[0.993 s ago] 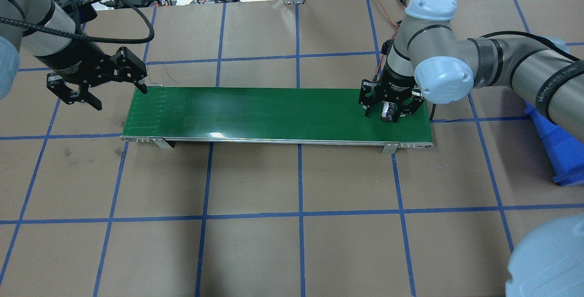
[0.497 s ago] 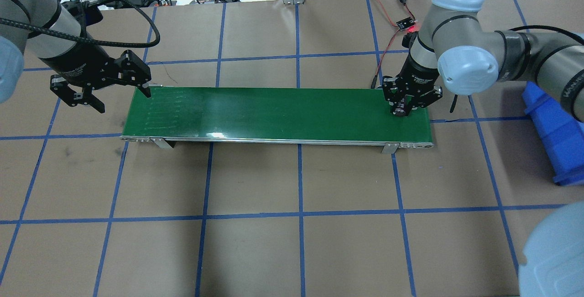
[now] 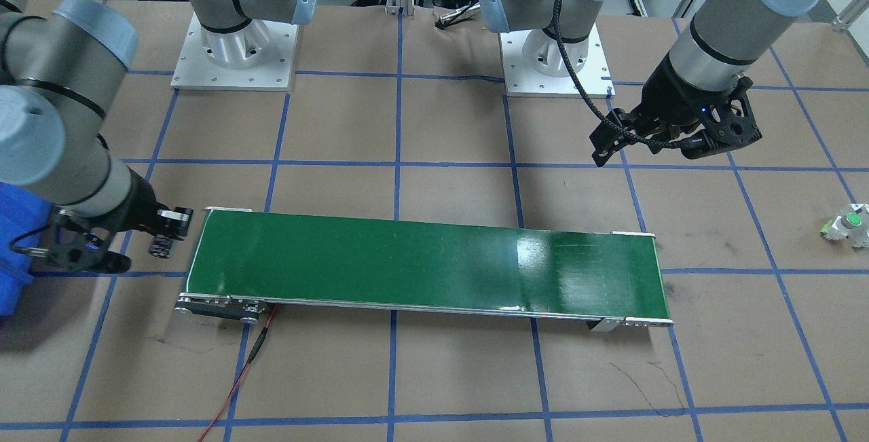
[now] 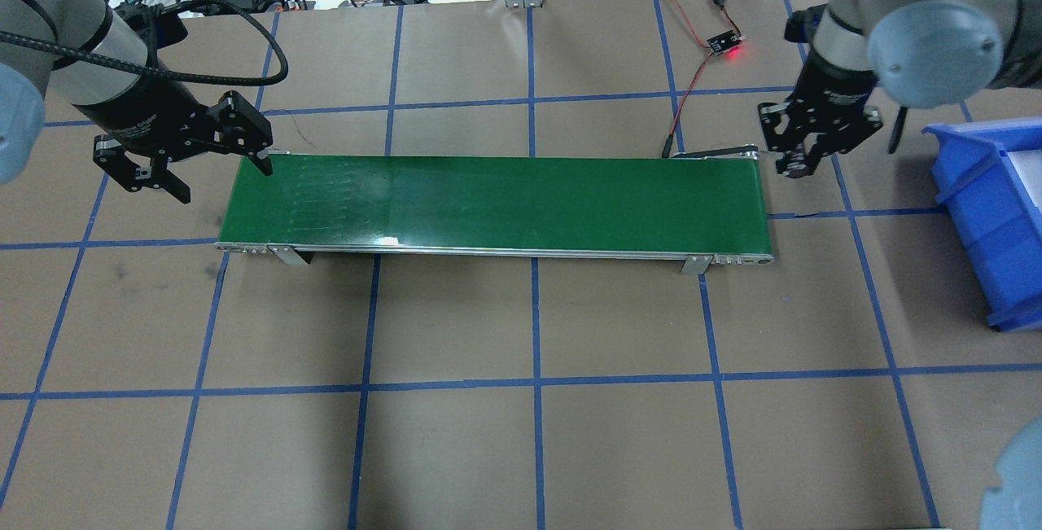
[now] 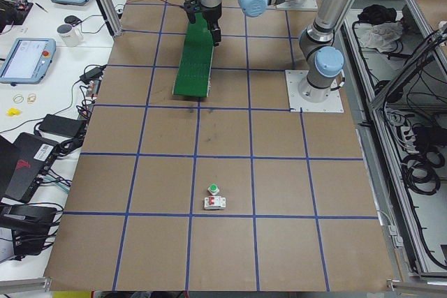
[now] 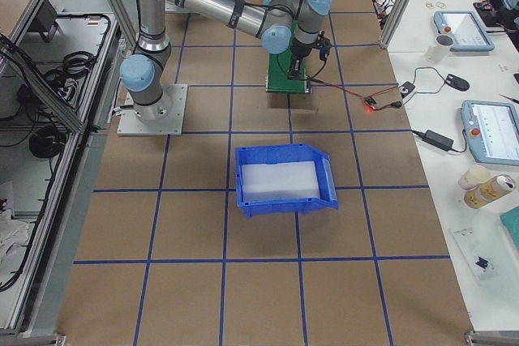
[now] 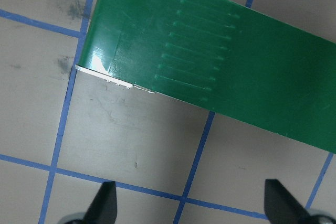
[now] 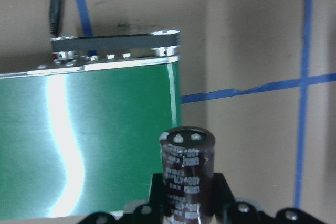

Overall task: Move capacitor from left to right
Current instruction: 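Lift the capacitor with the right gripper and carry it over the blue bin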

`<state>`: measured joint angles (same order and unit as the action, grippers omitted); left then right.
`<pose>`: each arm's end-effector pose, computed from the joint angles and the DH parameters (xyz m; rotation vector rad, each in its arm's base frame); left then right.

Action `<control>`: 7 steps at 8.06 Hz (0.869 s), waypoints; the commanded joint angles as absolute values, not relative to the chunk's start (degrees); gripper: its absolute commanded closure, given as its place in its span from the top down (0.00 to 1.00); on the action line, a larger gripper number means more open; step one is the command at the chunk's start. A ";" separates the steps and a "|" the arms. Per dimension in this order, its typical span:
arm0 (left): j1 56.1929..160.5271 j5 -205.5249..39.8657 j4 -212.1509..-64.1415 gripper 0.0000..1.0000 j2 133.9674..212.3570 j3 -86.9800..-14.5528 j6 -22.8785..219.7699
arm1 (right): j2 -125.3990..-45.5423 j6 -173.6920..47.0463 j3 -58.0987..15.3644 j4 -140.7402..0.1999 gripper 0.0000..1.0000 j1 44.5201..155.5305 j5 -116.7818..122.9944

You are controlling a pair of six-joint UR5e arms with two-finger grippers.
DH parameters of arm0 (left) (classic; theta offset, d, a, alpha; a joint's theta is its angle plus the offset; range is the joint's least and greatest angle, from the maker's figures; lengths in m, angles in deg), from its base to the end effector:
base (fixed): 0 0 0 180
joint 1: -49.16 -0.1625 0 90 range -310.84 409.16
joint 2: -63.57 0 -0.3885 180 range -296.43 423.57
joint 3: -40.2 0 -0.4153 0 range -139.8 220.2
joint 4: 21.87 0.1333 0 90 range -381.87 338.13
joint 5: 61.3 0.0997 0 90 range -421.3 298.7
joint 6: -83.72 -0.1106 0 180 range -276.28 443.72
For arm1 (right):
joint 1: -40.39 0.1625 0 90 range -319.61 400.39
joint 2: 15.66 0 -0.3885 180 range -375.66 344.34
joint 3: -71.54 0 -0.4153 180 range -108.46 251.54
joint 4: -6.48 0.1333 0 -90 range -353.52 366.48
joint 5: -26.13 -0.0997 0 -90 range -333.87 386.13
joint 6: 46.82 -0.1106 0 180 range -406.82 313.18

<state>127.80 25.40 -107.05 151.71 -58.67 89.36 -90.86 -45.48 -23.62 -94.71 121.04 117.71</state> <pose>-0.0394 -0.5128 0.3860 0.4572 -3.0476 -0.0544 0.0357 -0.5848 0.2719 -0.2146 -3.1117 -0.2421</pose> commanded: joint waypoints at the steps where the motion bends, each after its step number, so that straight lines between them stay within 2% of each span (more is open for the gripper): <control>1: 127.83 25.71 -107.47 1.00 151.46 -59.02 89.17 | -96.24 -20.83 -21.80 -92.13 0.00 109.87 124.89; 5: 128.00 25.71 -106.59 1.00 151.81 -58.77 90.04 | -95.30 8.93 -22.15 -98.35 0.00 91.41 124.83; 7: 128.00 25.63 -106.86 1.00 151.64 -58.67 89.78 | -88.74 17.56 -23.02 -106.68 0.00 87.25 124.39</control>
<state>128.00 25.70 -106.73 151.74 -58.81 89.83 -94.14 8.60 -22.25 -99.34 91.74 124.72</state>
